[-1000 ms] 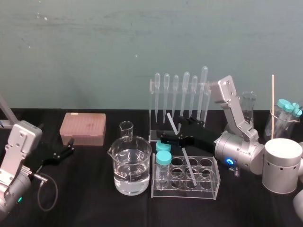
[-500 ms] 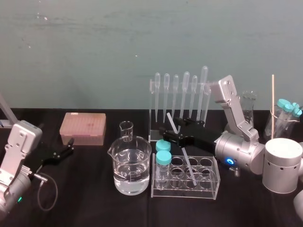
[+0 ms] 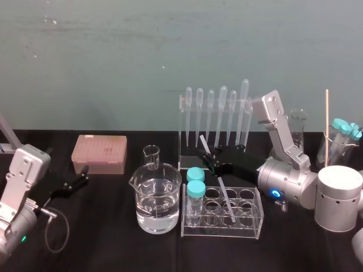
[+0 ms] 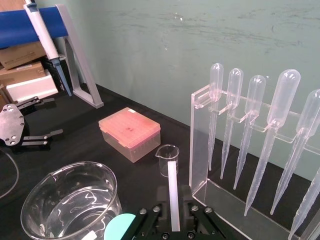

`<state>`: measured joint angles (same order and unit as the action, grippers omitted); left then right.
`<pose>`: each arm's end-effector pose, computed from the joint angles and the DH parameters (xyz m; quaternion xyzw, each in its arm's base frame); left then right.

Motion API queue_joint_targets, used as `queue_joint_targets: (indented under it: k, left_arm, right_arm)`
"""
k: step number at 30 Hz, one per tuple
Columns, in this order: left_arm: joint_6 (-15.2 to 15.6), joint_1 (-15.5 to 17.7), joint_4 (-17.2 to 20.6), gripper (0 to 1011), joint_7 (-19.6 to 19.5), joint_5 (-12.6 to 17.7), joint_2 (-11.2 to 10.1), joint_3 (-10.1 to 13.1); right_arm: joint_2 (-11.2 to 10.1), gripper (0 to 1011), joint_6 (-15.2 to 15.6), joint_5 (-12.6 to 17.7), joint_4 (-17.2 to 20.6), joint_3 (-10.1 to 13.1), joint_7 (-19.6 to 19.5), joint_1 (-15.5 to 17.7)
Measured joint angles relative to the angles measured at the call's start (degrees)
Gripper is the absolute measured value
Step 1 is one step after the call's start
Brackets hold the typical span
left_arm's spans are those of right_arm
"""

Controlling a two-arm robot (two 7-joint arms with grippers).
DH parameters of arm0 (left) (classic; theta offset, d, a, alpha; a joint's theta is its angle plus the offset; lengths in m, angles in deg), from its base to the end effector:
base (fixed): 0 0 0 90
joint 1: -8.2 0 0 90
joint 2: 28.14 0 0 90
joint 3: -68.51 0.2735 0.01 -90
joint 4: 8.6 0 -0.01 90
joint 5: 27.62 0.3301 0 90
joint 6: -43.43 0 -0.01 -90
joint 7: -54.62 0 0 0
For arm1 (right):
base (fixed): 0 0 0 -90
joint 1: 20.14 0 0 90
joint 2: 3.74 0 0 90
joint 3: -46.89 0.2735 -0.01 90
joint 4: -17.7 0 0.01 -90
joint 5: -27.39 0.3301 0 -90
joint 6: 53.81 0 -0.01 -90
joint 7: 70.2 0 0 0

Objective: Pick up the stirring rod with one hand, then place it down.

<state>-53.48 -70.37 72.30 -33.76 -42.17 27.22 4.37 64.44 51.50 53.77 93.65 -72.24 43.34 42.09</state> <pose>0.3755 0.0676 -0.2931 0.1414 -0.1324 0.5799 0.7913 0.4474 0.0163 -0.2198 -0.1065 0.0551 -0.3941 0.9112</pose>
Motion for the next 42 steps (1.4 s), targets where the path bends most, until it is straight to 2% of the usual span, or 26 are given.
queue_joint_targets:
  k: [5,11,14,17,18,19,20,21,25,26,27,29,30,34,39,42]
  left_arm:
    - [0.0,0.0,0.0,1000,0.0,0.0,0.0,0.0]
    - [0.0,0.0,0.0,1000,0.0,0.0,0.0,0.0]
    - [0.0,0.0,0.0,1000,0.0,0.0,0.0,0.0]
    - [0.0,0.0,0.0,1000,0.0,0.0,0.0,0.0]
    - [0.0,0.0,0.0,1000,0.0,0.0,0.0,0.0]
    - [0.0,0.0,0.0,1000,0.0,0.0,0.0,0.0]
    - [0.0,0.0,0.0,1000,0.0,0.0,0.0,0.0]
    - [0.0,0.0,0.0,1000,0.0,0.0,0.0,0.0]
    - [0.0,0.0,0.0,1000,0.0,0.0,0.0,0.0]
    - [0.0,0.0,0.0,1000,0.0,0.0,0.0,0.0]
    - [0.0,0.0,0.0,1000,0.0,0.0,0.0,0.0]
    - [0.0,0.0,0.0,1000,0.0,0.0,0.0,0.0]
    - [0.0,0.0,0.0,1000,0.0,0.0,0.0,0.0]
    - [0.0,0.0,0.0,1000,0.0,0.0,0.0,0.0]
    - [0.0,0.0,0.0,1000,0.0,0.0,0.0,0.0]
    - [0.0,0.0,0.0,1000,0.0,0.0,0.0,0.0]
  right_arm:
    - [0.0,79,0.0,0.0,0.0,0.0,0.0,0.0]
    - [0.0,69,0.0,0.0,0.0,0.0,0.0,0.0]
    - [0.3,69,-2.5,-0.4,0.0,0.6,0.1,0.6]
    - [0.7,69,-9.1,-1.3,0.5,1.8,0.1,2.4]
    - [0.7,69,-9.1,-1.3,0.5,1.8,0.1,2.4]
    - [0.8,69,-12.0,-1.7,0.8,2.4,0.1,3.5]
    - [0.9,69,-13.5,-2.0,1.0,2.7,0.0,4.0]
    - [0.9,69,-16.6,-2.7,1.4,3.2,-0.3,5.1]
    - [0.9,69,-22.2,-3.5,2.6,4.8,-1.0,8.0]
    - [0.9,69,-22.2,-3.5,2.6,4.8,-1.0,8.0]
    - [0.9,68,-24.4,-3.2,3.5,6.0,-1.3,9.6]
    - [1.2,69,-26.1,-2.2,4.6,7.4,-1.1,10.5]
    - [1.2,69,-26.1,-2.2,4.6,7.4,-1.1,10.5]
    - [2.3,69,-28.5,2.1,6.6,10.4,1.4,10.5]
    - [2.8,69,-28.2,5.9,9.1,12.9,4.2,8.4]
    - [2.4,69,-27.1,6.9,10.2,13.6,4.7,7.7]
